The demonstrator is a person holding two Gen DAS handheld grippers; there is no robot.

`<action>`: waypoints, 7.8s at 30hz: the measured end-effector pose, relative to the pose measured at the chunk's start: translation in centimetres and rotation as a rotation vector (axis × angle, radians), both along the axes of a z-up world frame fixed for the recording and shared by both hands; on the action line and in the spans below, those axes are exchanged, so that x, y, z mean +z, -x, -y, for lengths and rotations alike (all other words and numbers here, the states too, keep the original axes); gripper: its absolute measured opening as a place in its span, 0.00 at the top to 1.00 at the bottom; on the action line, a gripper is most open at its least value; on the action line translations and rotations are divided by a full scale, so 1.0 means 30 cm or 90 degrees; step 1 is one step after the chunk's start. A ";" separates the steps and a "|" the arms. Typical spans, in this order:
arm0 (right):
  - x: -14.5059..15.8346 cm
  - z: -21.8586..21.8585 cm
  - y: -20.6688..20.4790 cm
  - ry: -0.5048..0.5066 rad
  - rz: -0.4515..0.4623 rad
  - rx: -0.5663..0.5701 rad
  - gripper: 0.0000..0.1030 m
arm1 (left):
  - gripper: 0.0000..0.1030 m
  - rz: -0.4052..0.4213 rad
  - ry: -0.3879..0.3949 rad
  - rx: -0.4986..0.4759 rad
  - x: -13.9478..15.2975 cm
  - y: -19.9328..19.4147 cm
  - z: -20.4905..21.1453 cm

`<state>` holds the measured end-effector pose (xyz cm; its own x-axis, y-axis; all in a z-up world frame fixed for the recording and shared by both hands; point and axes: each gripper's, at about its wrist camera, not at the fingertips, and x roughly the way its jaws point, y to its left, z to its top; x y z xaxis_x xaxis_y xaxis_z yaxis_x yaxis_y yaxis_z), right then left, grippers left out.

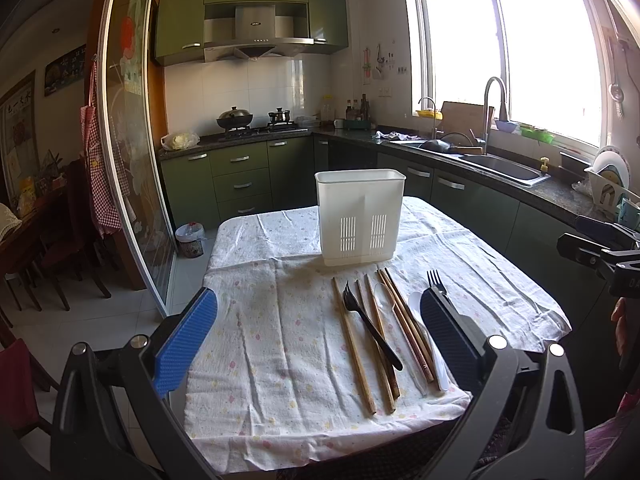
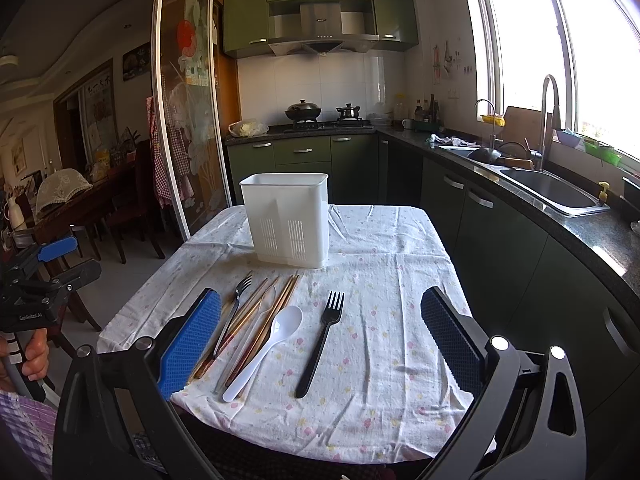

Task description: Organize utensils

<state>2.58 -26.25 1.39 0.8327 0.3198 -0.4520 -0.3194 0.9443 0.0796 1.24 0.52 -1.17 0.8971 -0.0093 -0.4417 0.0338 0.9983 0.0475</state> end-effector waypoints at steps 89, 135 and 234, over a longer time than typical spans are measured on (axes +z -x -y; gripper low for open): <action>-0.361 -0.086 -0.690 -0.021 -0.451 0.105 0.61 | 0.96 -0.562 0.100 0.063 -0.397 -0.887 0.155; -0.064 -0.090 -0.616 -0.106 -0.233 0.085 0.90 | 0.96 0.000 0.213 -0.118 0.354 -0.919 0.090; -0.296 -0.054 -0.564 -0.145 -0.279 0.112 0.50 | 0.71 -0.592 0.236 -0.149 -0.465 -0.766 0.203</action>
<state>19.50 -24.63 -7.49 0.5054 0.5686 -0.6491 -0.3625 0.8225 0.4383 24.23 -5.56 -15.12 0.1590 -0.4171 -0.8949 0.0960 0.9086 -0.4064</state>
